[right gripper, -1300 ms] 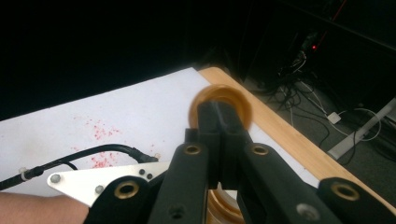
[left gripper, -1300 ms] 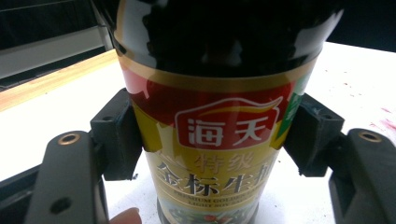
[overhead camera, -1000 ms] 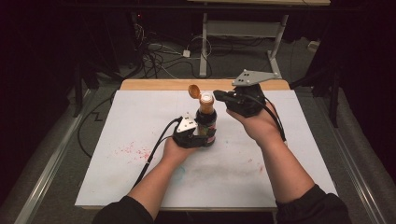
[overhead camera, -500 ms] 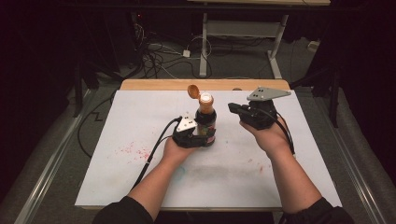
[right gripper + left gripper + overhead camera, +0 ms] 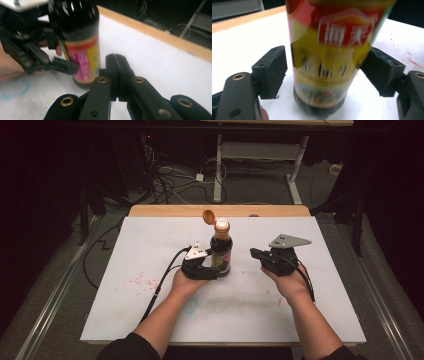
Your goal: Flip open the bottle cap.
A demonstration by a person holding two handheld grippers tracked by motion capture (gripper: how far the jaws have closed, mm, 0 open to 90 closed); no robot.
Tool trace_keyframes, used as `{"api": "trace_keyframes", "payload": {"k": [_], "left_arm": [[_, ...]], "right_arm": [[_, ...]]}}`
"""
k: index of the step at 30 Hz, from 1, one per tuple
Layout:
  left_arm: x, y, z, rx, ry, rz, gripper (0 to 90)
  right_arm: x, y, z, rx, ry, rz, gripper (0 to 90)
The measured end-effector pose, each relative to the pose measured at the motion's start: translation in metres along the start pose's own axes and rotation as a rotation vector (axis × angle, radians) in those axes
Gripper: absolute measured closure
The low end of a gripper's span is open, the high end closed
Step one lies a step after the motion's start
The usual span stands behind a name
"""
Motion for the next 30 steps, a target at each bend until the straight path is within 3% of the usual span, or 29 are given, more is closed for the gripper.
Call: {"api": "trace_keyframes", "payload": {"k": [3,7,13,14,15,16,17,18,20,22,23,26,29,30], "left_arm": [[-0.001,-0.005,0.001,-0.012,-0.006,0.006,18.4],[-0.004,-0.016,0.007,-0.032,-0.003,0.012,16.0],[-0.008,-0.024,0.022,-0.058,0.009,0.008,13.3],[-0.01,-0.027,0.028,-0.066,0.015,0.007,13.1],[-0.01,-0.027,0.028,-0.066,0.015,0.007,12.4],[-0.01,-0.028,0.031,-0.072,0.018,0.006,10.8],[-0.011,-0.029,0.034,-0.079,0.019,0.006,10.8],[-0.013,-0.032,0.04,-0.087,0.028,0.002,8.8],[-0.014,-0.034,0.043,-0.088,0.032,0.005,7.8],[-0.017,-0.038,0.049,-0.092,0.041,0.015,3.8],[-0.018,-0.041,0.052,-0.098,0.045,0.017,3.8],[-0.021,-0.046,0.062,-0.097,0.065,0.02,1.1],[-0.024,-0.05,0.074,-0.109,0.086,0.006,0.0],[-0.025,-0.052,0.078,-0.111,0.091,0.006,0.0]], "right_arm": [[0.001,-0.011,-0.004,-0.013,-0.001,-0.011,90.0],[0.004,-0.039,-0.014,-0.044,-0.008,-0.043,90.0],[0.005,-0.064,-0.02,-0.091,-0.011,-0.071,80.4],[0.004,-0.071,-0.019,-0.096,-0.013,-0.079,70.9],[0.004,-0.071,-0.019,-0.096,-0.013,-0.079,70.9],[0.003,-0.078,-0.018,-0.096,-0.017,-0.077,61.2],[0.003,-0.078,-0.018,-0.096,-0.017,-0.077,61.2],[0.002,-0.083,-0.015,-0.088,-0.009,-0.085,50.1],[0.002,-0.086,-0.014,-0.079,-0.011,-0.091,45.6],[0.002,-0.094,-0.009,-0.063,-0.022,-0.099,31.3],[0.002,-0.094,-0.009,-0.063,-0.022,-0.099,31.3],[0.001,-0.103,-0.002,-0.043,-0.057,-0.104,16.5],[0.001,-0.106,0.002,-0.043,-0.065,-0.11,13.6],[0.001,-0.109,0.006,-0.037,-0.079,-0.114,6.8]]}}
Point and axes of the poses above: each handheld gripper's, and its own axes: z roughly backward along the jaws, y roughly out of its top, x roughly to its right, the point moved 2 cm from there along -z, roughly forward along the jaws, and after that the axes turned 10 degrees about y, right-handed, at the moved point
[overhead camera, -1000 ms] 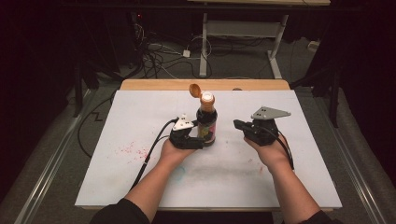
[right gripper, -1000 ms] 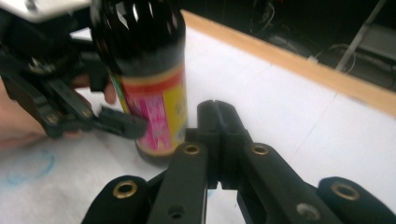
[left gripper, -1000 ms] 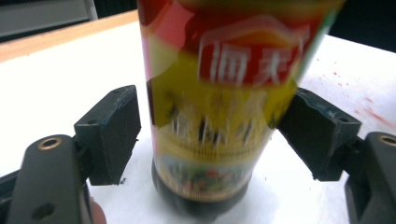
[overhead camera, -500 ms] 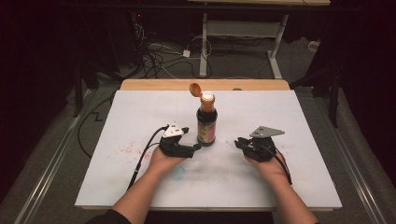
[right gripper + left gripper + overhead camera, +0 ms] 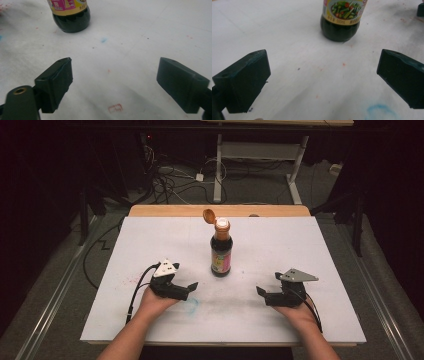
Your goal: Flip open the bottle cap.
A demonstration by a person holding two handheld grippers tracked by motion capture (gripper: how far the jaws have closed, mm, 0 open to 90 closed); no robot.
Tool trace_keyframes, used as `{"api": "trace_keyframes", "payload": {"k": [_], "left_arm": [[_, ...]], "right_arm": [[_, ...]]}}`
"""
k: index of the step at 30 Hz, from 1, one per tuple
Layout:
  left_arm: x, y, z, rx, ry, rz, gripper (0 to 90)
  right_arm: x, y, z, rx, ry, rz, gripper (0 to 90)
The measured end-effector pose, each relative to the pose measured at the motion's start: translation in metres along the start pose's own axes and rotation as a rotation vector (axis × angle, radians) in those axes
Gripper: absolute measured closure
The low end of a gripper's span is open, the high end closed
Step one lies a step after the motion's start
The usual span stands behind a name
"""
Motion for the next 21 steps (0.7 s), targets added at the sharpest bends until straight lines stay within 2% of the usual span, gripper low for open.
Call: {"api": "trace_keyframes", "payload": {"k": [1,3,7,11,16,21], "left_arm": [[-0.002,-0.002,0.004,-0.003,0.008,0.002,0.0],[-0.008,-0.008,0.014,-0.007,0.029,0.009,0.0],[-0.016,-0.021,0.033,-0.027,0.082,0.004,0.0],[-0.021,-0.034,0.047,-0.052,0.094,0.022,0.0],[-0.02,-0.039,0.053,-0.053,0.097,0.017,0.0],[-0.019,-0.039,0.052,-0.047,0.096,0.005,0.0]], "right_arm": [[0.0,0.0,0.0,0.0,0.0,0.0,6.8],[0.001,-0.005,0.006,0.005,-0.011,-0.019,0.5],[0.001,-0.008,0.012,0.021,-0.03,-0.013,0.4],[0.0,-0.01,0.016,0.046,-0.041,-0.005,0.5],[-0.002,-0.01,0.016,0.047,-0.057,0.014,0.5],[-0.002,-0.011,0.017,0.069,-0.065,0.007,0.4]]}}
Point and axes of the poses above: each handheld gripper's, and its own axes: z roughly backward along the jaws, y roughly out of its top, x roughly to its right, the point moved 2 cm from there along -z, roughly forward along the jaws, and after that the axes turned 10 degrees about y, right-handed, at the moved point
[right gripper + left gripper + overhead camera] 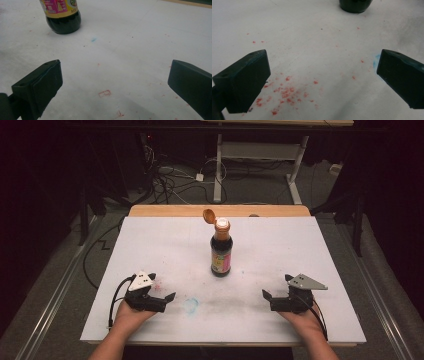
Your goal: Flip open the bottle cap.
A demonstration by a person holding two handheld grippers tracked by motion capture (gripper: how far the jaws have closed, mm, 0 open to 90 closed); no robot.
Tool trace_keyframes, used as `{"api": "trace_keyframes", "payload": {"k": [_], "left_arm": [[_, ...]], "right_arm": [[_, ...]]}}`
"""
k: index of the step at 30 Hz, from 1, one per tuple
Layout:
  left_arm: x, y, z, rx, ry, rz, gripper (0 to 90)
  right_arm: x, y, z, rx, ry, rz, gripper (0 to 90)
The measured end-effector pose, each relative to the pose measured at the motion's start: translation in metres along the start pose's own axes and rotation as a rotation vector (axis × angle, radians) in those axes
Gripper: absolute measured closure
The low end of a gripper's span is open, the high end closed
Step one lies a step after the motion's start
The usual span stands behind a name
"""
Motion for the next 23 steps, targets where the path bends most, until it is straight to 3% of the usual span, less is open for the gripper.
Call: {"api": "trace_keyframes", "payload": {"k": [13,23], "left_arm": [[-0.0015,-0.0006,-0.0002,0.004,-0.009,0.016,0.0],[-0.0013,-0.0003,-0.0008,-0.004,-0.008,0.013,0.0]], "right_arm": [[-0.0017,-0.0003,-0.0009,-0.011,-0.011,0.014,0.5],[-0.0028,-0.0013,0.0012,0.014,-0.02,0.021,0.5]]}}
Point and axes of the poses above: each handheld gripper's, and its own axes: z roughly backward along the jaws, y roughly out of its top, x roughly to its right, the point moved 2 cm from there along -z, roughly forward along the jaws, and after that the axes turned 10 degrees about y, right-handed, at the moved point
